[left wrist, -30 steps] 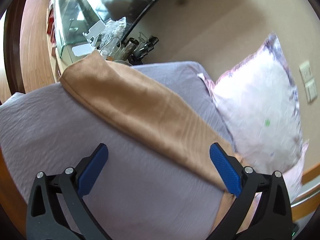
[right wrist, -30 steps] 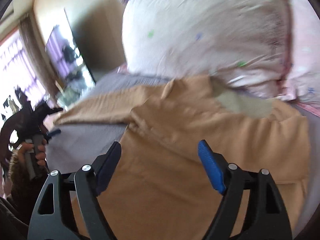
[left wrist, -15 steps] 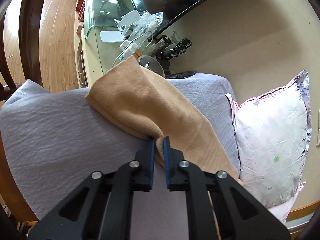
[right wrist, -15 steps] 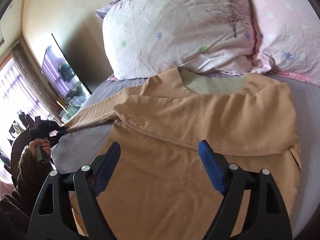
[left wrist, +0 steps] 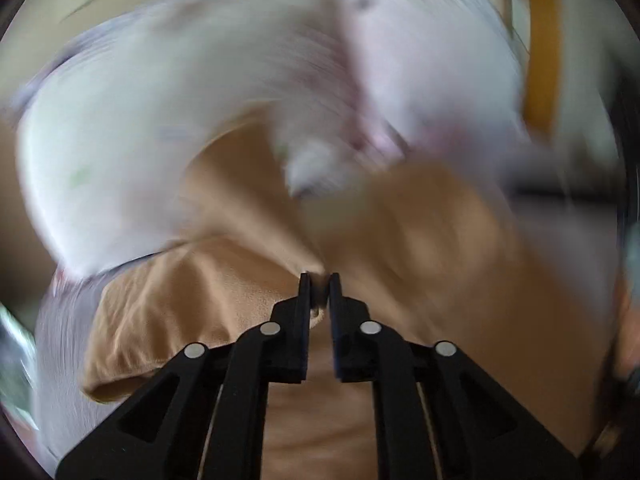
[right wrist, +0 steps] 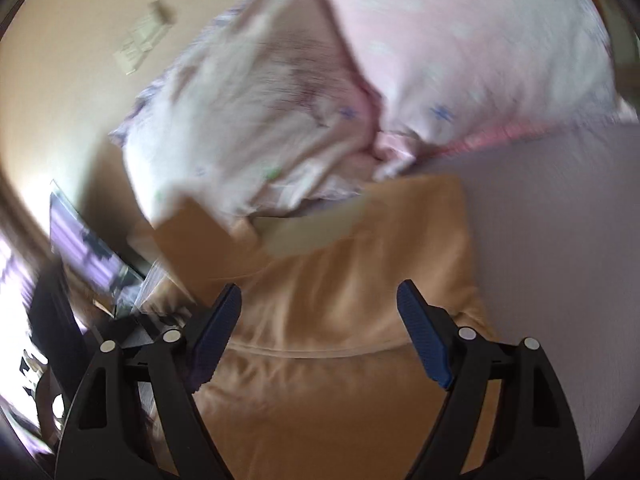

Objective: Fold small clothes

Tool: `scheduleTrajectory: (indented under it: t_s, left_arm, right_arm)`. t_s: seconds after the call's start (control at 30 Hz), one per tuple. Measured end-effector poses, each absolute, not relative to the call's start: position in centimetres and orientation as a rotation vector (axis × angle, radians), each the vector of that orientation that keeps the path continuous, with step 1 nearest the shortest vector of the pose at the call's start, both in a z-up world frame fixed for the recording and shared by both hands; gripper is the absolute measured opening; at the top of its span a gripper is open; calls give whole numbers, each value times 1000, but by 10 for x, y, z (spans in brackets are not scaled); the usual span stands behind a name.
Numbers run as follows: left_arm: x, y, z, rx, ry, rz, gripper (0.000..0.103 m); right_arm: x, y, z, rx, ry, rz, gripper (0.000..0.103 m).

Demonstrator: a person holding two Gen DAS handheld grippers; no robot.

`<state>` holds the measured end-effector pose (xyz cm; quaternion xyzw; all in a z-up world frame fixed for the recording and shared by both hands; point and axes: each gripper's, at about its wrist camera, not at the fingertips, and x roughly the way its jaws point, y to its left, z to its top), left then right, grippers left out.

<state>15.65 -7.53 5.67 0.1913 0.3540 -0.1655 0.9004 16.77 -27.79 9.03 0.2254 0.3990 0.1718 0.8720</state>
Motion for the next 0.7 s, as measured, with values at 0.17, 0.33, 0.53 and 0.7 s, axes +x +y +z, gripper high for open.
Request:
scheduleTrajectory:
  t_s: [0.17, 0.33, 0.53, 0.7]
  left_arm:
    - [77, -116, 11, 758, 606, -352, 41]
    - [56, -45, 39, 529, 680, -293, 53]
    - [60, 32, 30, 330, 818, -151, 53]
    - [64, 52, 14, 216, 895, -155, 54]
  right_arm:
    - [182, -296, 65, 522, 936, 335, 65]
    - [198, -278, 51, 494, 1001, 360, 47]
    - [211, -233, 30, 343, 1100, 372, 5]
    - [190, -260, 84, 338, 830, 268, 5]
